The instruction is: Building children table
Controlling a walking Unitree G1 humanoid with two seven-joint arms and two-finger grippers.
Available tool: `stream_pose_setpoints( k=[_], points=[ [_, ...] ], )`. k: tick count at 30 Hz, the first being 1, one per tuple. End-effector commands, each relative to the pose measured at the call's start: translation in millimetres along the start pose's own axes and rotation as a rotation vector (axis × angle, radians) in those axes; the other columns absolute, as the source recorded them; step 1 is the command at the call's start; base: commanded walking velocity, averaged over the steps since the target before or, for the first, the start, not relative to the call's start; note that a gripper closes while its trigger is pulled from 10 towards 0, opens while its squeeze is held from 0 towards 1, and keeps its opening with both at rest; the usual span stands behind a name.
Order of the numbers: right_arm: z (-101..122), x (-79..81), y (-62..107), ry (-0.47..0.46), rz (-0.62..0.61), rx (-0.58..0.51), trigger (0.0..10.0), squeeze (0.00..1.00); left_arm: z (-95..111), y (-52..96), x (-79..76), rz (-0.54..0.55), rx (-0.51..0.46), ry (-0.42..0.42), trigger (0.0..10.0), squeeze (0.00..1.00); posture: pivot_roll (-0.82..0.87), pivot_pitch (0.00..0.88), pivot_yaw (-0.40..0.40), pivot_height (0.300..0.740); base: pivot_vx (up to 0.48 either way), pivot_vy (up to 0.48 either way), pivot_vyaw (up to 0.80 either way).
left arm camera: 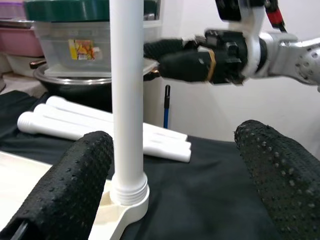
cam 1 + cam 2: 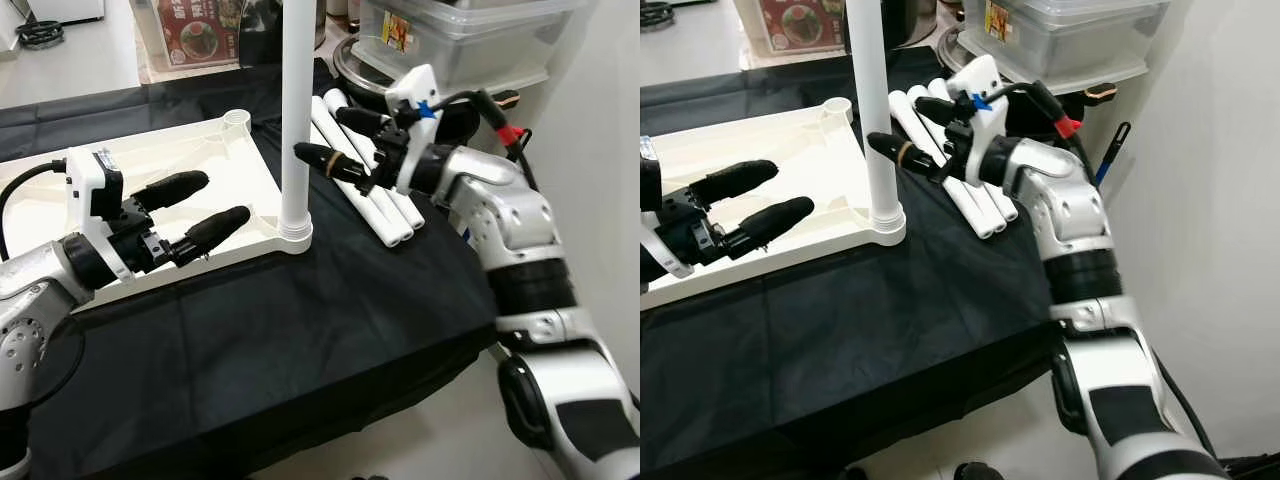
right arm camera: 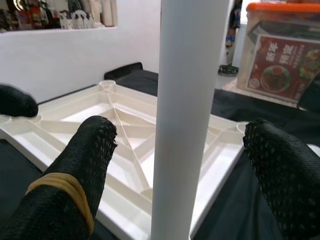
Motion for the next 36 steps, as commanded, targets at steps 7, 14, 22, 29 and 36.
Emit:
stream_pose_setpoints(
  k=[7, 14, 22, 29, 36],
  points=[
    [-11.6, -5.3, -19.5, -0.077, -0.03, -0.034, 10.0, 0.0, 4.4, 14.6, -5.9, -0.023, 0.027, -0.025, 10.0, 0.0, 0.03, 0.175, -0.059, 0.74, 0.0, 0.0, 0.0],
    [-10.7, -0.7, -29.9, -0.081, 0.015, -0.048, 0.0, 0.0, 4.9, 18.3, -9.5, -0.016, 0.032, -0.028, 10.0, 0.0, 0.04, 0.184, -0.068, 0.74, 0.0, 0.0, 0.0],
    [-10.9, -5.7, -29.3, 0.005, 0.001, 0.0, 0.0, 0.0, 4.9, 18.6, -11.0, -0.016, 0.031, -0.025, 10.0, 0.0, 0.02, 0.189, -0.071, 0.74, 0.0, 0.0, 0.0],
    [-15.8, -8.8, -35.1, 0.095, -0.123, 0.066, 0.0, 0.0, 5.0, 17.0, -11.4, -0.023, 0.025, -0.025, 10.0, 0.0, 0.02, 0.185, -0.072, 0.74, 0.0, 0.0, 0.0],
    [-28.5, -1.7, -47.9, 0.066, -0.288, 0.097, 0.0, 0.0, 6.2, 16.1, -12.2, -0.026, 0.017, -0.023, 10.0, 0.0, 0.02, 0.18, -0.069, 0.74, 0.0, 0.0, 0.0]
  ],
)
Point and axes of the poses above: a point about 5 cm out from each wrist's last joint towards the gripper, its own y axis pointing back from the gripper into the wrist, its own z axis along the axis of the wrist's last joint, x = y × z, the point moved 5 cm from there along -y, pointing out of the wrist towards the gripper, and after that the axes turned 2 degrees about y, right-handed, at the moved point
